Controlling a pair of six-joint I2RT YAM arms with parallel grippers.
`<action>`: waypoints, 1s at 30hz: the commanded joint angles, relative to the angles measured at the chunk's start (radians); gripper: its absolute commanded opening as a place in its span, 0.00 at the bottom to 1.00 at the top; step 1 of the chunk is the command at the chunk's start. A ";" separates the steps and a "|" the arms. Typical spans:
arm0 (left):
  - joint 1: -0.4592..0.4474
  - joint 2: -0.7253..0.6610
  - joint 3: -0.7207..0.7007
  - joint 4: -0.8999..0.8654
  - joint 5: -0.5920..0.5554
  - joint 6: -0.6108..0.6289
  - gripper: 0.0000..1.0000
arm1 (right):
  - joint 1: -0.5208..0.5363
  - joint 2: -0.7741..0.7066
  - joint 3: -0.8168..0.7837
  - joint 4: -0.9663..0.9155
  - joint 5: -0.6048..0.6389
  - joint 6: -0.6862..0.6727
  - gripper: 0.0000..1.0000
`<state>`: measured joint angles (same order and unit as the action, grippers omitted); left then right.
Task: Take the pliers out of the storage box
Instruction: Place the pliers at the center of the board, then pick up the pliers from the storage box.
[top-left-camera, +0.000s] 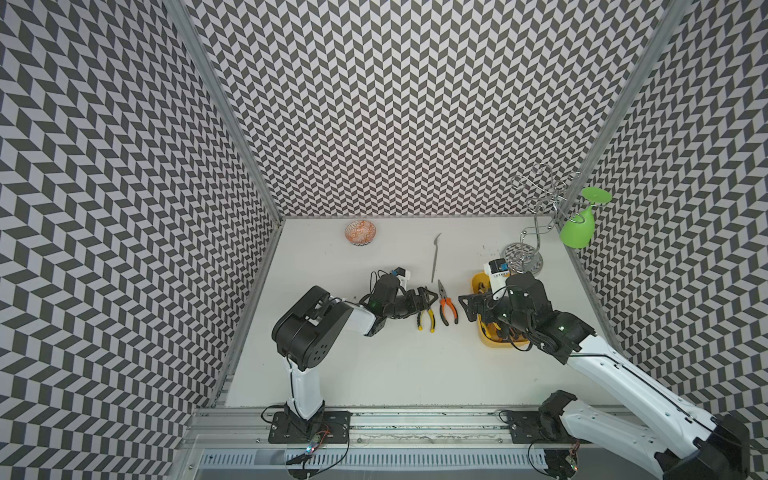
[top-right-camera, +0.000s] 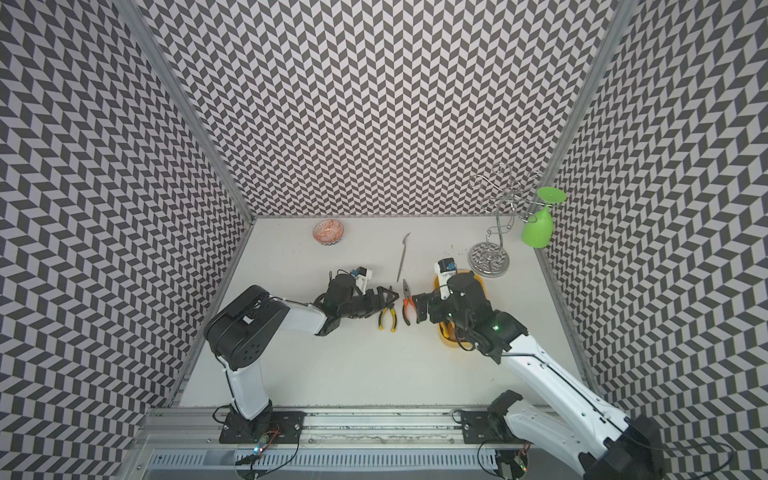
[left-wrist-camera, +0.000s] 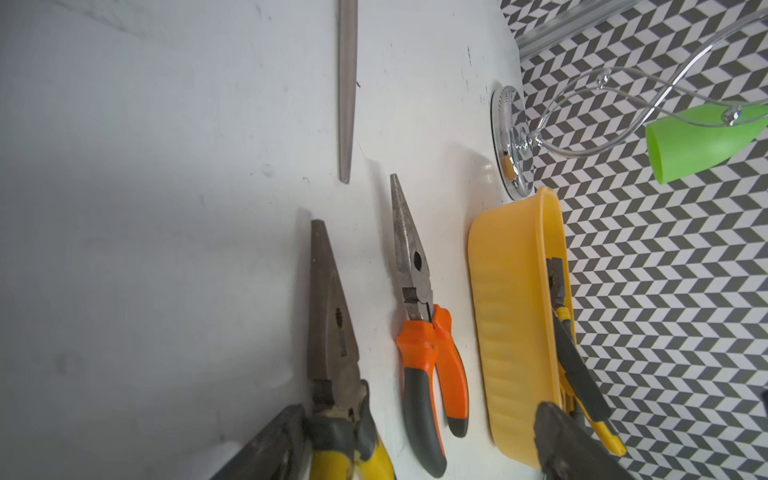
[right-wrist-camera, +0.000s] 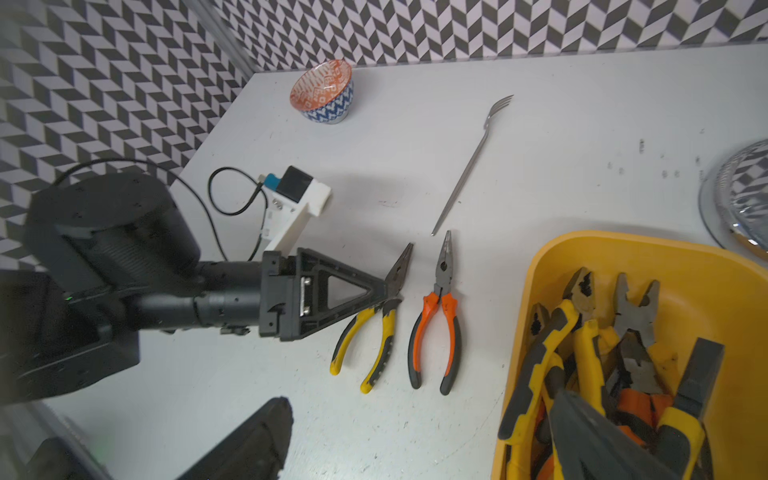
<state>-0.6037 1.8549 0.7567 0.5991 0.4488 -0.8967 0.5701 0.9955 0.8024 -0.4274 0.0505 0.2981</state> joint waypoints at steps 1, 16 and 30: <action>0.005 -0.099 -0.008 -0.095 -0.047 0.118 0.98 | -0.043 0.058 0.067 -0.043 0.121 0.060 0.99; -0.058 -0.457 0.083 -0.432 -0.105 0.829 0.98 | -0.318 0.362 0.213 -0.237 0.159 0.146 0.68; -0.160 -0.642 -0.006 -0.404 -0.148 0.967 0.98 | -0.372 0.614 0.260 -0.242 0.135 0.133 0.47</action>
<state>-0.7479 1.2484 0.7753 0.1997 0.3141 0.0051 0.2062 1.5879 1.0393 -0.6853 0.1684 0.4290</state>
